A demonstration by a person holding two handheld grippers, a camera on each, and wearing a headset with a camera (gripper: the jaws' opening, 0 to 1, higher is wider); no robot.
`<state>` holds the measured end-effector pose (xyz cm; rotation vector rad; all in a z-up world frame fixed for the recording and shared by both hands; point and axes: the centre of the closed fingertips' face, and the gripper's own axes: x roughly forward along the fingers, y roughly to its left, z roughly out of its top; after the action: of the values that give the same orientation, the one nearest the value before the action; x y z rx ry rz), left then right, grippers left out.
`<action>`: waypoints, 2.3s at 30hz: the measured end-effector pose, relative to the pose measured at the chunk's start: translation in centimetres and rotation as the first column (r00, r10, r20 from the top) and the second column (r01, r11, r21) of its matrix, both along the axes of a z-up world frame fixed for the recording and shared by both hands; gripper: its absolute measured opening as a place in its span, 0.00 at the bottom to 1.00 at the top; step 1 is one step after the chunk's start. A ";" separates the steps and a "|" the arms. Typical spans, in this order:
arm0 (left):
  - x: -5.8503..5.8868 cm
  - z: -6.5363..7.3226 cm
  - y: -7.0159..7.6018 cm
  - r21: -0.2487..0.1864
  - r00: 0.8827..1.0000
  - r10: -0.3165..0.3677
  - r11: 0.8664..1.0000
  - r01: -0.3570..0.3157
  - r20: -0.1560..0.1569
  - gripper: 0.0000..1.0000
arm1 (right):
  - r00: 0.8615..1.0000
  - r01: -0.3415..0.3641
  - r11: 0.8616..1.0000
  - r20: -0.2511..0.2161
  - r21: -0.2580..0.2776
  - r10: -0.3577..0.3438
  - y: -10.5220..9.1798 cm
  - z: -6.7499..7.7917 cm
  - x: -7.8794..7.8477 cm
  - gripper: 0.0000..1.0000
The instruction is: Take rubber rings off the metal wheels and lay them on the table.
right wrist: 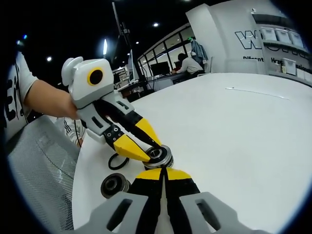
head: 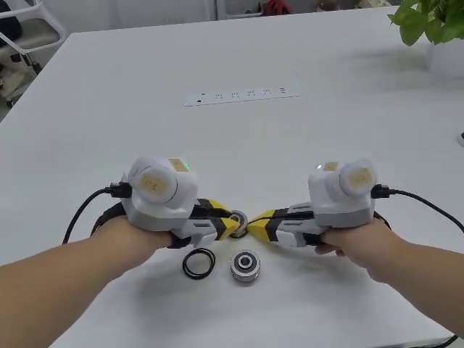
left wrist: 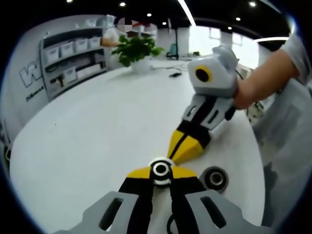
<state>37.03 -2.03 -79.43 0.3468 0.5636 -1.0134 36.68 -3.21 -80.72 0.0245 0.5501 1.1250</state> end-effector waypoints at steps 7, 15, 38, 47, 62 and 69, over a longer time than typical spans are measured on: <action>-0.1 0.0 -0.1 0.005 1.000 -0.006 1.000 0.006 0.003 0.13 | 0.998 0.051 0.998 -0.041 0.042 -0.050 -0.4 0.3 0.6 0.00; -0.2 0.0 -0.1 0.014 1.000 -0.005 1.000 0.005 0.008 0.12 | 0.993 0.097 0.990 -0.082 0.101 -0.089 -0.3 1.1 0.8 0.00; -0.2 -0.1 -0.1 0.020 1.000 0.012 1.000 -0.012 0.010 0.12 | 0.992 0.076 0.989 -0.111 0.125 -0.062 0.6 1.7 0.1 0.00; -0.3 -0.1 -0.2 0.013 1.000 0.013 1.000 -0.014 0.011 0.12 | 0.992 0.060 0.987 -0.121 0.147 -0.042 1.2 2.0 -0.1 0.00; -0.3 0.0 -0.1 0.001 1.000 0.011 1.000 -0.011 0.021 0.12 | 0.991 0.057 0.984 -0.132 0.169 -0.035 1.2 2.4 -0.3 0.00; -0.4 0.1 -0.1 0.001 1.000 0.005 1.000 -0.005 0.020 0.14 | 0.988 0.083 0.981 -0.140 0.173 -0.059 0.6 2.5 0.1 0.00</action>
<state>36.67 -2.12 -79.35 0.3554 0.5467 -1.0036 36.78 -2.59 -78.22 0.2752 0.5628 1.1050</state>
